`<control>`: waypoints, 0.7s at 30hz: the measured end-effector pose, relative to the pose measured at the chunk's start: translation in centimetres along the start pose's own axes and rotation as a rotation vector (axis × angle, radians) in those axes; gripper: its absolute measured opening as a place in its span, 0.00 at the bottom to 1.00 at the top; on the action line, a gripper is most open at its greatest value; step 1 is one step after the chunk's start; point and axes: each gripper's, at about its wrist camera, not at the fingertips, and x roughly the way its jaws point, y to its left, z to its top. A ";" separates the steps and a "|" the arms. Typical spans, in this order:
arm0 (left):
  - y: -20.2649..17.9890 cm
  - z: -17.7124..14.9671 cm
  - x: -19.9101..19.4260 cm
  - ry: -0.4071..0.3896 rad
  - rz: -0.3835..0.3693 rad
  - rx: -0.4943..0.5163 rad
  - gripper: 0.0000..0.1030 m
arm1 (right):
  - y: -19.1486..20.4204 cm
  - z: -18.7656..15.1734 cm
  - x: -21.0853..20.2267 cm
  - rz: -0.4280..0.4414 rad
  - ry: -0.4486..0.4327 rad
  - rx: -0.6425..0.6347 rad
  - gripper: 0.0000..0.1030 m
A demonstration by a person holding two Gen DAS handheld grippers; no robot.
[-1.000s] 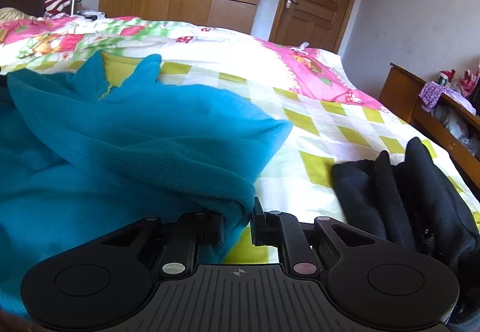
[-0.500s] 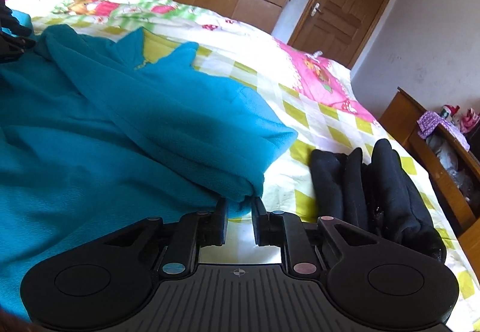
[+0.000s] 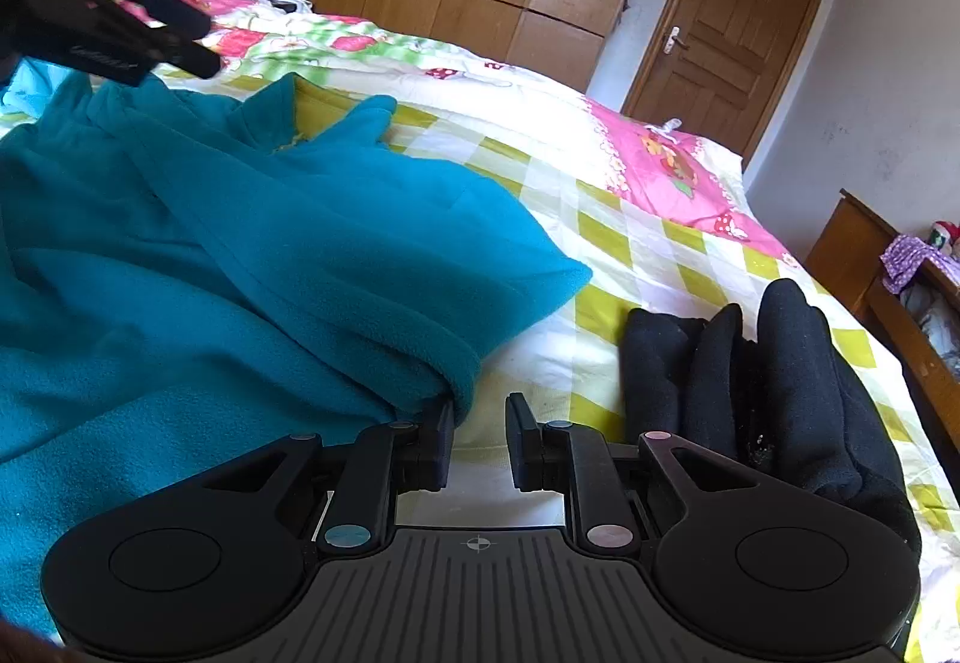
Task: Fold small clothes
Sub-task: 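Grasp the other teal sleeve with the left tool, then fold the held sleeve across the shirt body with the left tool and release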
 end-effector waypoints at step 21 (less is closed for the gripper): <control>-7.8 2.0 10.2 0.180 -0.066 0.039 0.46 | 3.7 -2.4 -5.3 0.166 0.023 0.115 0.00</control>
